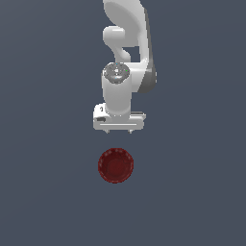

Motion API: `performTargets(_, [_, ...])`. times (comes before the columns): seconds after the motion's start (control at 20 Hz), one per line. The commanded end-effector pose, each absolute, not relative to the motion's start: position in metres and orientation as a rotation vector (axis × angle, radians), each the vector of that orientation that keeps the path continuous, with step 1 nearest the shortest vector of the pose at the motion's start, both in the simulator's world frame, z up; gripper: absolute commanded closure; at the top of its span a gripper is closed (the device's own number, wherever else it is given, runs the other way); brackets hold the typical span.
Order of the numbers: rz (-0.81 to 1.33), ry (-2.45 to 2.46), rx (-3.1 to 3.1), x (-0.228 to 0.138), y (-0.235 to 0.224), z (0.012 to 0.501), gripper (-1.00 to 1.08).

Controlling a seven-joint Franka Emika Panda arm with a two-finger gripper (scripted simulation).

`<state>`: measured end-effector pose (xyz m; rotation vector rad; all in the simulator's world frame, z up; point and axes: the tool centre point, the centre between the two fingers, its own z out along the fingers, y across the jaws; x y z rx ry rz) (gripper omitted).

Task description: Pick up the object and move it to a goal position.

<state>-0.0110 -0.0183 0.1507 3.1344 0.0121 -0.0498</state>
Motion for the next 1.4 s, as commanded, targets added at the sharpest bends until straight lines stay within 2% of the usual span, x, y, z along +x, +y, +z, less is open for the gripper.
performTargets(0.0, [-0.050, 0.012, 3.134, -0.011, -0.018, 0.151, -0.20])
performTargets(0.8, [0.024, -0.010, 3.183, -0.001, -0.008, 0.181, -0.20])
performTargets(1.35, [0.230, -0.206, 3.316, 0.010, -0.015, 0.278, -0.20])
